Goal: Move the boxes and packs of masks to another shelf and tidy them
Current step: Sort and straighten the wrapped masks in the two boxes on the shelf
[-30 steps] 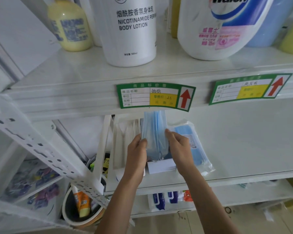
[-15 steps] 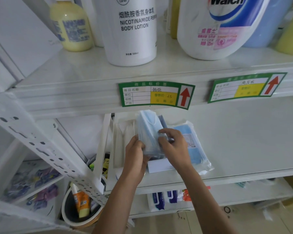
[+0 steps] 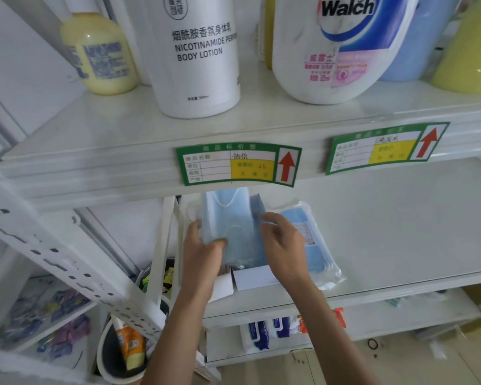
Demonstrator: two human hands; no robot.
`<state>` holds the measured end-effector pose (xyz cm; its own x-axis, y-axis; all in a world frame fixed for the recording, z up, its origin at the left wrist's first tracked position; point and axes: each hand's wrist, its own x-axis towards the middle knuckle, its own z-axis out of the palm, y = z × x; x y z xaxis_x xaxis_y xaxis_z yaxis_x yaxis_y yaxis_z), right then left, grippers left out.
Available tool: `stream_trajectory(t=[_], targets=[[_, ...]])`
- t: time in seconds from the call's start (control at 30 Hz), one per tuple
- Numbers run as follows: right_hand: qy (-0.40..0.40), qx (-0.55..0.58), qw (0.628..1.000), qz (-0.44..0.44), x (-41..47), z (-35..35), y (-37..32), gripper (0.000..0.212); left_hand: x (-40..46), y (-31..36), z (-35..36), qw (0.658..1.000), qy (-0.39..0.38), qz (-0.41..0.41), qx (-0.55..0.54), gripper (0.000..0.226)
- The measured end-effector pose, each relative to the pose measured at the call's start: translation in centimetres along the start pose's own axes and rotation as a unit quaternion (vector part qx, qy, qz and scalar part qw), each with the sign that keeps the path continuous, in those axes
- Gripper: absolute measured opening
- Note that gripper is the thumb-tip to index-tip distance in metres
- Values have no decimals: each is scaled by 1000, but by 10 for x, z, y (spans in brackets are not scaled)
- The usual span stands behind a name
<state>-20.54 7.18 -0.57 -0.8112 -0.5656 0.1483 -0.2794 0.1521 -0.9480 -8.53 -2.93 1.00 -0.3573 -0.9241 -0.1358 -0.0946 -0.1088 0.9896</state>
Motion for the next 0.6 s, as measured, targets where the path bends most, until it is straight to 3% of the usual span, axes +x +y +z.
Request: stream_trajectory(t=[0.13,0.27,0.33,0.43,0.6], targets=[[55,-36,998,12,0,-21,19,28,7,2,-24,996,68,38,45,59],[11,-68,998,-6,3,-23,32,25,1,5,-14,999,17,28,31,71],[-4,-33,999,2,2,-19,29,26,-4,6,-1,993,-19,59,99,74],[-27,-27,999,-3,5,-15,27,19,-9,9,15,971,-46,80,222,70],[-112,-141,983,-43,6,-15,35,34,-15,19,36,898,-22,175,403,68]])
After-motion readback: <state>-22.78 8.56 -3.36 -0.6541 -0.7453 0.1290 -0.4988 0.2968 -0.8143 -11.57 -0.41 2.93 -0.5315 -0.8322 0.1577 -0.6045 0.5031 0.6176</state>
